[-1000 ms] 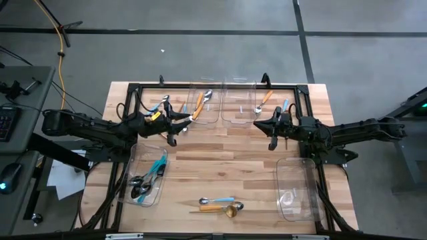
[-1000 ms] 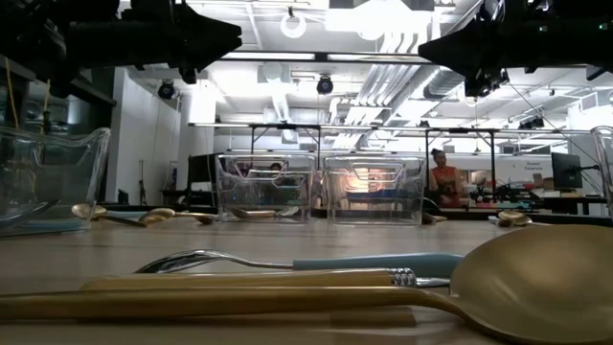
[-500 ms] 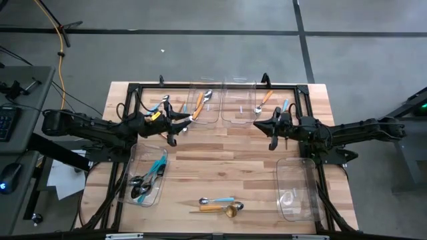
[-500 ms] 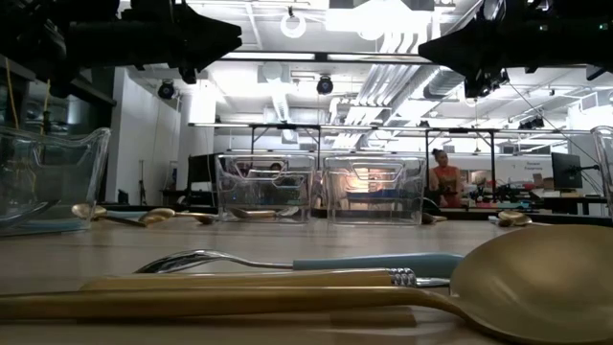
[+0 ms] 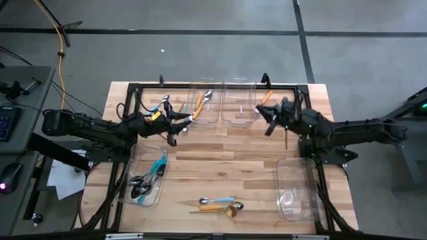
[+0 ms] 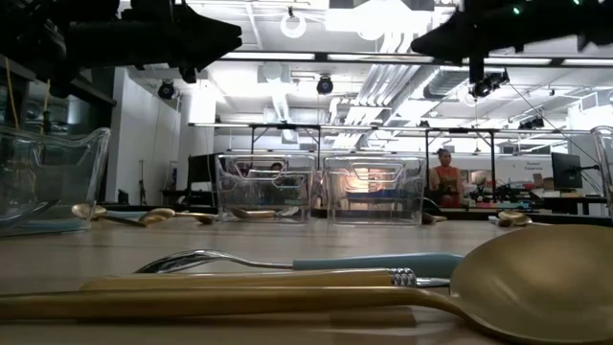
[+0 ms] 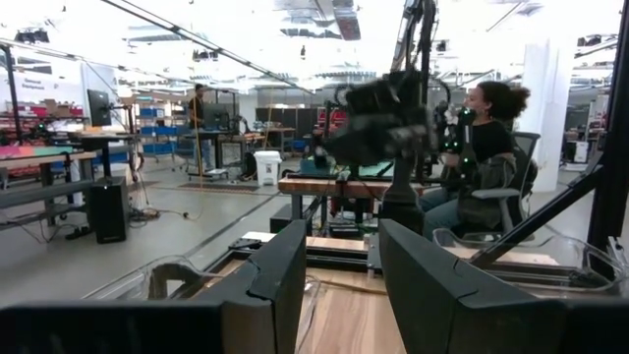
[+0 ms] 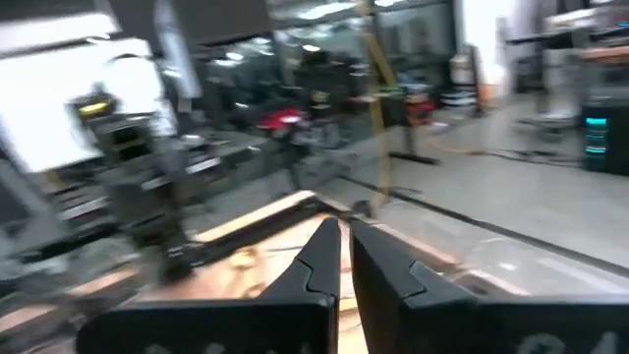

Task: Sort silverware by color (type)
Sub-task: Put the yellow spoon into the top left transparent bin

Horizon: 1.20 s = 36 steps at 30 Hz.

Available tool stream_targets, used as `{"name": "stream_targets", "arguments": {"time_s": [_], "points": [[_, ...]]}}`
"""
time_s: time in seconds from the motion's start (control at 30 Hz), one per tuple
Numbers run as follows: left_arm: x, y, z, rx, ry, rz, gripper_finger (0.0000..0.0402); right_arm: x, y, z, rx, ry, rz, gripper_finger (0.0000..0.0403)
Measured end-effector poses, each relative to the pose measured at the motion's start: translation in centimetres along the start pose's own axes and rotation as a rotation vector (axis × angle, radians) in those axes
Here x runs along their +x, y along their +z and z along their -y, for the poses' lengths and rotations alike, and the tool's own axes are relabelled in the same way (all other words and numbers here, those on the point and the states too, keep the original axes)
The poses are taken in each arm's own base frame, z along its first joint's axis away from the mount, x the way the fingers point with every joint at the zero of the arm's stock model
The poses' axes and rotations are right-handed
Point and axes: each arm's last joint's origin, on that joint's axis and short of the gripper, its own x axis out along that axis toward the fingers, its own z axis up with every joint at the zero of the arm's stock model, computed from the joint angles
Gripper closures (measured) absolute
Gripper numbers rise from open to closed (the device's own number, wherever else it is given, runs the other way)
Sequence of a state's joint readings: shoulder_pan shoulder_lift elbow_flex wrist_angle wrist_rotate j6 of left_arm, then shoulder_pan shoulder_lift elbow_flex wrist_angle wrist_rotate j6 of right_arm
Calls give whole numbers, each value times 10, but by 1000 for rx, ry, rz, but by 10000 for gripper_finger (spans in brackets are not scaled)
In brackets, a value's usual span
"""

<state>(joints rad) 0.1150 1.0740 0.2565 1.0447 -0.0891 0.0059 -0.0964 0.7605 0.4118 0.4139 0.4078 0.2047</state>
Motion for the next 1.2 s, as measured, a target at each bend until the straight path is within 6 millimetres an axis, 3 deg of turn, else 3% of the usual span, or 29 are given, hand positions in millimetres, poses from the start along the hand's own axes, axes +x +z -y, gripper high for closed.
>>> {"name": "stream_targets", "arguments": {"time_s": [0.23, 0.37, 0.83, 1.2], "points": [[0, 0, 0, -1, 0, 0, 282, 10, 56, 9, -16, -235, -76, 349], [0, 0, 0, -1, 0, -1, 282, 15, 65, 18, 31, -387, -130, 325], [0, 0, 0, -1, 0, -1, 282, 41, 6, 72, 199, -806, -381, 311], [0, 0, 0, -2, 0, -1, 282, 56, -14, 90, 218, -842, -498, 310]]}}
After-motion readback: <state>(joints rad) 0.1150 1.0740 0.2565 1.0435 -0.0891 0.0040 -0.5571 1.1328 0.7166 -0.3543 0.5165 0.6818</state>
